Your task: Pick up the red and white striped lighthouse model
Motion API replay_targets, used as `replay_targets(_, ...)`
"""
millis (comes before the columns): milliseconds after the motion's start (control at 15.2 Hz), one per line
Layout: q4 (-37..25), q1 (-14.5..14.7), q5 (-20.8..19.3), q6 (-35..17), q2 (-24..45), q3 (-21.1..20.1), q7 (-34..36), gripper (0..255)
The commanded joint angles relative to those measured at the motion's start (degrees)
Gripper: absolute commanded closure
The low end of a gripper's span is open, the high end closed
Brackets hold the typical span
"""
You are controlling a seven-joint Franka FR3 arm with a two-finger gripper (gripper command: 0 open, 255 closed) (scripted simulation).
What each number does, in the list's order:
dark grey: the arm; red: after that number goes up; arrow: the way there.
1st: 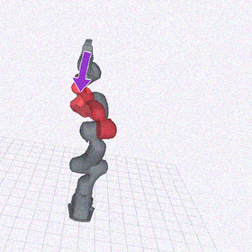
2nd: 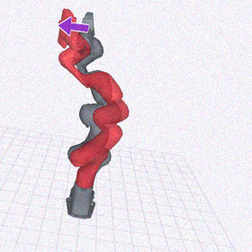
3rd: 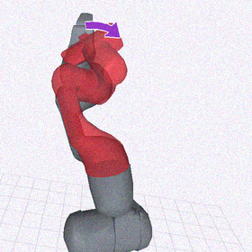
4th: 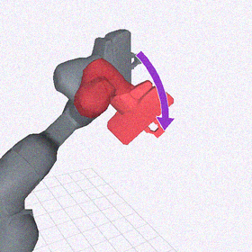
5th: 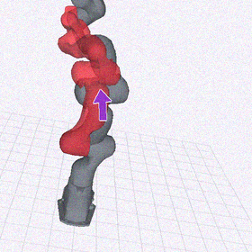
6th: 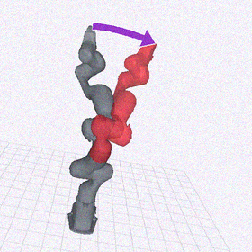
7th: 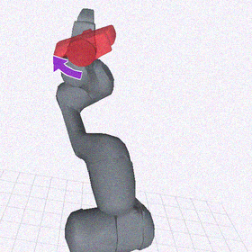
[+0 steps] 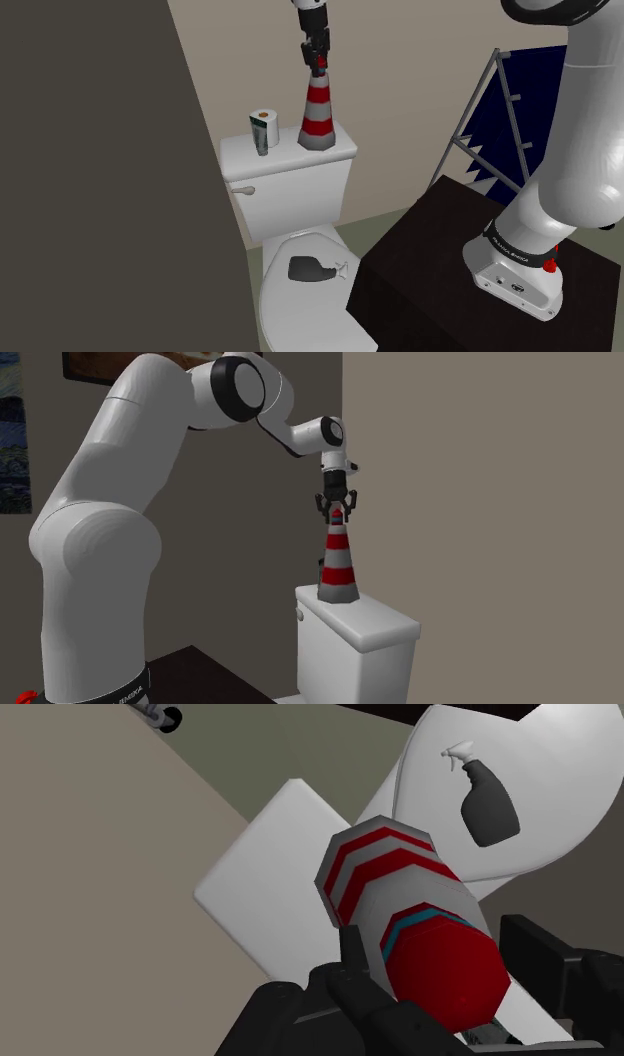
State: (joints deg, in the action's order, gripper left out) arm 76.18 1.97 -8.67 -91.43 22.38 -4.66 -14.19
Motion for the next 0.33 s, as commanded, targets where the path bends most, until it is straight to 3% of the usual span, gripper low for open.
replay_targets(0, -2.23, 0.07, -0.04, 1.66, 0.41, 0.02, -0.2, 255)
replay_targets(264, -4.34, 0.16, -0.05, 3.46, 0.71, 0.02, -0.4, 255)
